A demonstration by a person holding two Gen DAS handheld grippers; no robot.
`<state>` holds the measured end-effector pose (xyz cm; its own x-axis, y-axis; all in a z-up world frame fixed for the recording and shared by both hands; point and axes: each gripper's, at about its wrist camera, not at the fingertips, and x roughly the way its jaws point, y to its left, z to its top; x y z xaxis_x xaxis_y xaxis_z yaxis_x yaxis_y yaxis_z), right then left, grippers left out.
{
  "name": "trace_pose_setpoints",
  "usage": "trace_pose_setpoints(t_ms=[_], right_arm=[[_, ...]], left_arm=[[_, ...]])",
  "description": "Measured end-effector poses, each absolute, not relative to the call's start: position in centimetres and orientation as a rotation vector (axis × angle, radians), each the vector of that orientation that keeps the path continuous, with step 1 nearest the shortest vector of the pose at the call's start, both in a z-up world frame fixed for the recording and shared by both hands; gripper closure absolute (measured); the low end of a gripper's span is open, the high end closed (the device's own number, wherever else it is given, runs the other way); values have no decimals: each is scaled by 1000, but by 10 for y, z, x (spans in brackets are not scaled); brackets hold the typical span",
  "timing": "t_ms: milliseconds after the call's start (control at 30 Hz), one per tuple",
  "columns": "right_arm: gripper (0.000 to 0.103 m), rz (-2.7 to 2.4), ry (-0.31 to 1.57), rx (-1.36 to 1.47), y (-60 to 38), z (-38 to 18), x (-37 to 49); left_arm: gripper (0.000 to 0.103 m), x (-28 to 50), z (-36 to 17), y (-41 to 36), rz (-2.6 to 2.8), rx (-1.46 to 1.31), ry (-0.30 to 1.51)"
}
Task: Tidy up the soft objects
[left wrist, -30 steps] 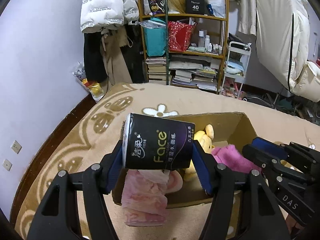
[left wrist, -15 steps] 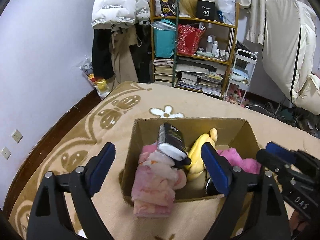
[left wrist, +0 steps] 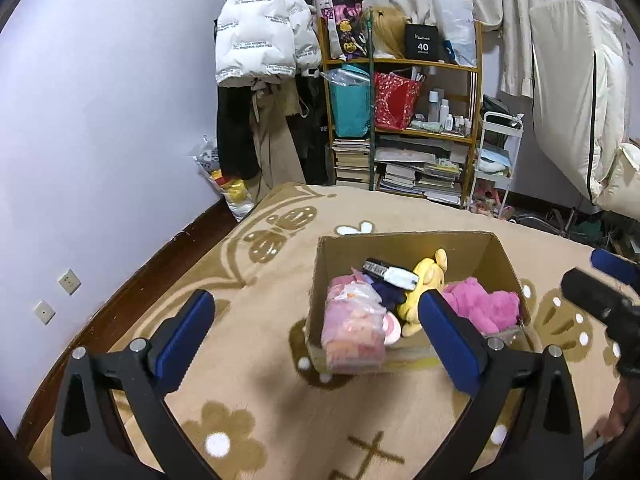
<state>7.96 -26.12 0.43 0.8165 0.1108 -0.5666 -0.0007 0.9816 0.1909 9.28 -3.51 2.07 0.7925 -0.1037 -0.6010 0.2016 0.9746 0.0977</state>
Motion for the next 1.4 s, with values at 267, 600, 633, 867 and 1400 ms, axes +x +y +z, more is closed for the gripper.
trace_pose_setpoints(t_ms=[267,600,633,867,1400], right_arm=[[0,24,564,155,-257,30,39],[0,-27,507,151,-260,43,-10],[0,-37,501,140,-259,43,-14],[0,-50,473,87,-251,44,-33],[0,-82,504,67,-252,19,-25]], left_arm=[[2,53,37,-16,-154,166,604],[1,-6,46,7,-113,191,554],[1,-10,47,9,-110,193,544],[1,-31,47,11,-104,208,521],[1,-16,26,11,-95,189,557]])
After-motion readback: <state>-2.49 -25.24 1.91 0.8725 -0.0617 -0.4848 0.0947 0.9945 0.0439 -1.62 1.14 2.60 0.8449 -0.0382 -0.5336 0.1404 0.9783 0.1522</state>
